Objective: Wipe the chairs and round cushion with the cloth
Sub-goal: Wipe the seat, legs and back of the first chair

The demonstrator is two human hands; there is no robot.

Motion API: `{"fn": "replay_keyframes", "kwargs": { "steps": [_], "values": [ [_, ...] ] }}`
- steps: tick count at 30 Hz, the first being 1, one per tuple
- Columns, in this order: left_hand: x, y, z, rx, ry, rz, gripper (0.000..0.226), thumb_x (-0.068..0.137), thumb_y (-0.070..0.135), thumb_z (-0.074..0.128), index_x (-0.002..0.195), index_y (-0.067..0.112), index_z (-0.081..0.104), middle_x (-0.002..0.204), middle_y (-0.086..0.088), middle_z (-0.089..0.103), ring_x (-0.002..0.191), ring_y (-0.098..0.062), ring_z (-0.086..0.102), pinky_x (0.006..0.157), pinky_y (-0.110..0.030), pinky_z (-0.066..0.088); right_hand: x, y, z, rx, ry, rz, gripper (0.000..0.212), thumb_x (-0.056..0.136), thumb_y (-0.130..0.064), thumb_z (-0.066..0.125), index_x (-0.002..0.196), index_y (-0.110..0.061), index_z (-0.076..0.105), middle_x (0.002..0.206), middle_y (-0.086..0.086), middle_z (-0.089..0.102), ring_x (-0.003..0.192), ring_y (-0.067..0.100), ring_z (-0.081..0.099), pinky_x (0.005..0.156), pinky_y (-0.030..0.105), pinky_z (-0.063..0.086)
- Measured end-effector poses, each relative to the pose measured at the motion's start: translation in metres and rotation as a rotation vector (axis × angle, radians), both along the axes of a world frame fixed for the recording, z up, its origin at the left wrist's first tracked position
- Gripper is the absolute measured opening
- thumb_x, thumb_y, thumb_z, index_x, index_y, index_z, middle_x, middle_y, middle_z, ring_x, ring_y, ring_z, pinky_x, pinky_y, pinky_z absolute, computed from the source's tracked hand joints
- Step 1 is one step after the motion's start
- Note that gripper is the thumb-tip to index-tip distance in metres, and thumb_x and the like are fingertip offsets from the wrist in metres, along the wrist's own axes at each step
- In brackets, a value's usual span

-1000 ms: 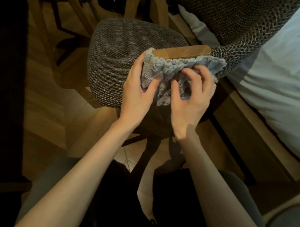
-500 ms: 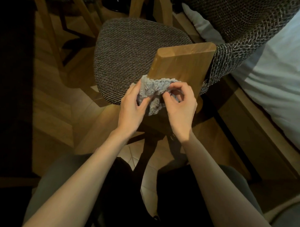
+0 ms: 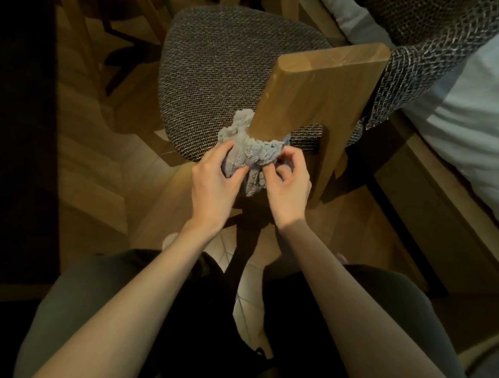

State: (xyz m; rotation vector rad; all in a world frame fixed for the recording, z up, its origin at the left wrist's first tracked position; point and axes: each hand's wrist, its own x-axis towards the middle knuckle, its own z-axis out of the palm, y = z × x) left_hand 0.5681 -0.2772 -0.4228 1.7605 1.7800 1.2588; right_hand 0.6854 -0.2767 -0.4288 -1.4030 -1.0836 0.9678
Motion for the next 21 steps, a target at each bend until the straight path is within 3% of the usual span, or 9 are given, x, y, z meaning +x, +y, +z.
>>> {"fn": "replay_keyframes", "kwargs": {
  "steps": [3,6,9,12,14,18,21],
  "values": [
    [0.001,-0.006,-0.001,0.001,-0.037,0.049,0.040,0.083,0.020,0.073,0.121,0.011,0.066,0.115,0.002,0.069,0.105,-0.005,0.062,0.091,-0.014,0.046,-0.002,0.000,0.001,0.012,0.000,-0.008,0.022,0.089,0.003,0.061,0.109,-0.004,0.054,0.112,0.004,0.061,0.106,0.006,0.062,0.093,0.025,0.053],
    [0.004,-0.012,0.001,0.015,-0.084,0.085,0.035,0.083,0.024,0.073,0.116,0.014,0.069,0.102,0.004,0.073,0.089,-0.003,0.067,0.080,-0.021,0.054,-0.002,0.000,0.004,0.055,0.042,-0.117,0.022,0.085,0.004,0.065,0.102,-0.009,0.058,0.105,0.001,0.062,0.096,-0.005,0.061,0.087,0.016,0.052],
    [0.002,-0.013,0.003,-0.005,-0.093,0.109,0.032,0.083,0.030,0.071,0.112,0.016,0.071,0.095,0.005,0.074,0.081,-0.002,0.067,0.074,-0.025,0.056,-0.004,0.000,0.005,0.061,0.087,-0.190,0.026,0.084,0.001,0.068,0.104,-0.013,0.059,0.108,0.003,0.062,0.098,0.002,0.063,0.082,0.012,0.051],
    [-0.001,-0.012,0.001,-0.086,-0.062,0.113,0.030,0.084,0.031,0.070,0.109,0.016,0.073,0.095,0.004,0.074,0.083,-0.003,0.067,0.075,-0.033,0.056,-0.009,-0.001,-0.003,-0.020,0.049,-0.154,0.029,0.085,-0.003,0.069,0.111,-0.010,0.057,0.114,0.009,0.062,0.105,0.015,0.064,0.088,0.021,0.054],
    [-0.003,-0.012,-0.002,-0.126,-0.030,0.111,0.030,0.084,0.030,0.071,0.110,0.016,0.072,0.097,0.004,0.074,0.085,-0.004,0.067,0.077,-0.032,0.056,-0.013,-0.003,-0.010,-0.081,0.019,-0.138,0.029,0.087,-0.005,0.068,0.113,-0.010,0.056,0.114,0.007,0.062,0.105,0.015,0.063,0.092,0.028,0.054],
    [-0.004,-0.013,-0.013,-0.208,-0.035,0.140,0.029,0.085,0.031,0.070,0.111,0.018,0.072,0.097,0.004,0.074,0.090,-0.012,0.067,0.080,-0.036,0.054,-0.018,-0.004,-0.022,-0.097,-0.022,-0.148,0.029,0.088,-0.007,0.068,0.114,-0.008,0.057,0.111,0.005,0.063,0.100,0.010,0.063,0.091,0.023,0.053],
    [-0.005,-0.012,-0.024,-0.264,-0.042,0.146,0.036,0.085,0.032,0.069,0.120,0.021,0.067,0.109,0.003,0.071,0.100,-0.018,0.064,0.086,-0.039,0.053,-0.018,-0.002,-0.032,-0.143,-0.022,-0.121,0.031,0.088,-0.009,0.068,0.117,-0.009,0.056,0.107,0.001,0.062,0.100,0.011,0.063,0.091,0.021,0.053]
  ]
}}
